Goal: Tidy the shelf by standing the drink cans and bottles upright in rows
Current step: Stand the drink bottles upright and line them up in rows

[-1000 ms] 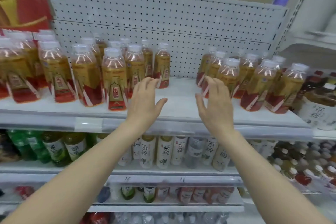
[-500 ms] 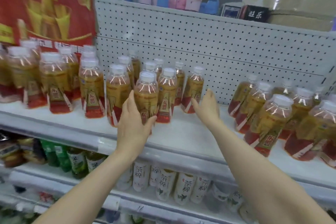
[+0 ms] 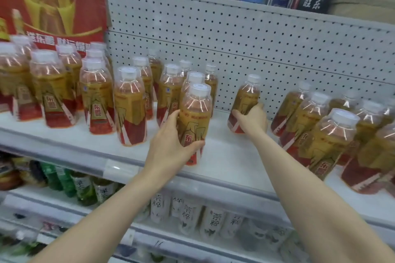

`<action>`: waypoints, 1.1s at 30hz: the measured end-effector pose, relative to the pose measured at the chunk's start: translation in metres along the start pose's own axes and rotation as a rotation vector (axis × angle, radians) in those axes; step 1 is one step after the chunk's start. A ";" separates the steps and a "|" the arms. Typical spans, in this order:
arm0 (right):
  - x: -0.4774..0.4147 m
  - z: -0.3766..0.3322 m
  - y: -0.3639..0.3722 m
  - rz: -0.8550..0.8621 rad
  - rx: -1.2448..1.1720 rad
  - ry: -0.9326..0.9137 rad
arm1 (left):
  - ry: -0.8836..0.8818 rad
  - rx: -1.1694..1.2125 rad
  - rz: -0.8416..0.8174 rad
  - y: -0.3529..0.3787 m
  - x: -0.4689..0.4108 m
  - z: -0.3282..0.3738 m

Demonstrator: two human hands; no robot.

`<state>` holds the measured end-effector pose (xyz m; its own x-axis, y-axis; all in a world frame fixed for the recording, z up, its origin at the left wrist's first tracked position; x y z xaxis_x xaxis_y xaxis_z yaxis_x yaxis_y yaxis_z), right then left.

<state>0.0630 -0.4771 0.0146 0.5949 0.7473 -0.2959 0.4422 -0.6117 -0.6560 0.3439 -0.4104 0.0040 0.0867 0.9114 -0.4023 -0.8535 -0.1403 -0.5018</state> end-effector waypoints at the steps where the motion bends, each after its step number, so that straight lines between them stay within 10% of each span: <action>1: -0.004 0.007 -0.007 0.016 -0.005 0.020 | 0.014 0.015 -0.015 0.008 -0.001 0.006; 17: -0.030 0.023 -0.009 -0.014 0.003 0.038 | 0.077 0.007 -0.021 0.064 -0.029 0.028; 26: 0.083 -0.039 -0.050 0.236 -0.275 -0.376 | 0.207 0.036 0.256 0.013 -0.021 0.020; 33: 0.124 -0.062 -0.016 0.203 -0.098 -0.330 | 0.044 0.046 0.078 0.023 -0.047 0.001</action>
<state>0.1715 -0.3908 0.0314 0.4365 0.6422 -0.6301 0.4092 -0.7654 -0.4967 0.3199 -0.4566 0.0123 0.0402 0.8805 -0.4724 -0.8811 -0.1918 -0.4324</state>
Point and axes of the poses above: each hand's wrist, its own x-axis away from the middle knuckle, its own y-axis out of the palm, z = x × y, the point moved 7 cm from there along -x, towards the middle knuckle
